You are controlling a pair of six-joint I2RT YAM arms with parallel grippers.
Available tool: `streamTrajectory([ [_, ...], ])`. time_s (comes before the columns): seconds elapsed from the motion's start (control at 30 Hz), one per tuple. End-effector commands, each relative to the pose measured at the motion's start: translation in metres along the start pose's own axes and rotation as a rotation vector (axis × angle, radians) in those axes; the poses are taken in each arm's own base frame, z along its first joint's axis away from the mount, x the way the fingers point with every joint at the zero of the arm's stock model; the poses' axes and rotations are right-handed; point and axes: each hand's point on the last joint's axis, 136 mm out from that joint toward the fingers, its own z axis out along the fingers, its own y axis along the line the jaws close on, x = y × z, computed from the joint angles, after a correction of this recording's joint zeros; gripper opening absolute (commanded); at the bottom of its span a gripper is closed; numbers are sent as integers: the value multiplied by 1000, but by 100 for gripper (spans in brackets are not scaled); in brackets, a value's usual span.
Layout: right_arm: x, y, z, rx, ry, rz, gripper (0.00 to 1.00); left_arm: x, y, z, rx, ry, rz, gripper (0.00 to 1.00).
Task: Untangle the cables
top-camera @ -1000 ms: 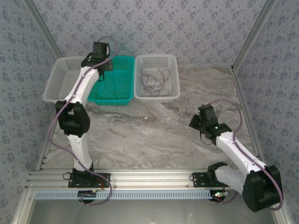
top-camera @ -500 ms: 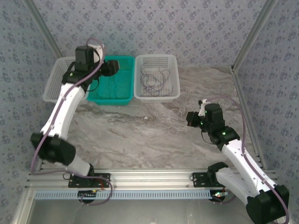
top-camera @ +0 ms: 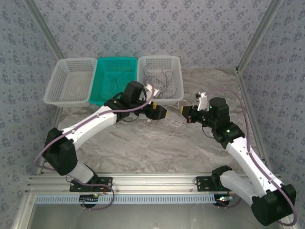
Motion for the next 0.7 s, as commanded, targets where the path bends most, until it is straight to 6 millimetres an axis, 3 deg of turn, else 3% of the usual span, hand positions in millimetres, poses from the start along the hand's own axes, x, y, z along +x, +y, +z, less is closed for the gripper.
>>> streamTrajectory([
  [0.0, -19, 24, -4, -76, -46, -55, 0, -23, 4, 12, 29, -97, -31, 73],
  [0.1, -20, 21, -4, -54, -58, -36, 0, -22, -4, 26, 60, -87, -16, 60],
  [0.17, -17, 16, -3, -26, -55, -31, 0, -26, -5, 25, 56, -105, -16, 28],
  [0.2, -14, 13, -3, -7, -49, -34, 0, -31, -5, 21, 43, -125, -11, 5],
  [0.23, -10, 4, -2, 35, -37, -37, 4, -39, -7, 12, 28, -156, -4, 0],
  [0.3, 9, -24, -3, 179, 22, -47, 11, -61, -17, -12, 26, -237, 8, 0],
  [0.37, 35, -66, -11, 394, 105, -45, 16, -87, -28, -42, 32, -323, 10, 0],
  [0.43, 67, -115, -30, 651, 178, 10, 14, -117, -39, -82, 16, -420, 21, 0],
  [0.47, 83, -131, -39, 728, 212, 38, 14, -128, -42, -99, 7, -459, 29, 0],
  [0.53, 106, -149, -48, 796, 245, 98, 16, -151, -48, -137, -20, -544, 42, 0],
  [0.67, 125, -156, -45, 767, 209, 188, 21, -180, -58, -192, -46, -650, 63, 0],
])
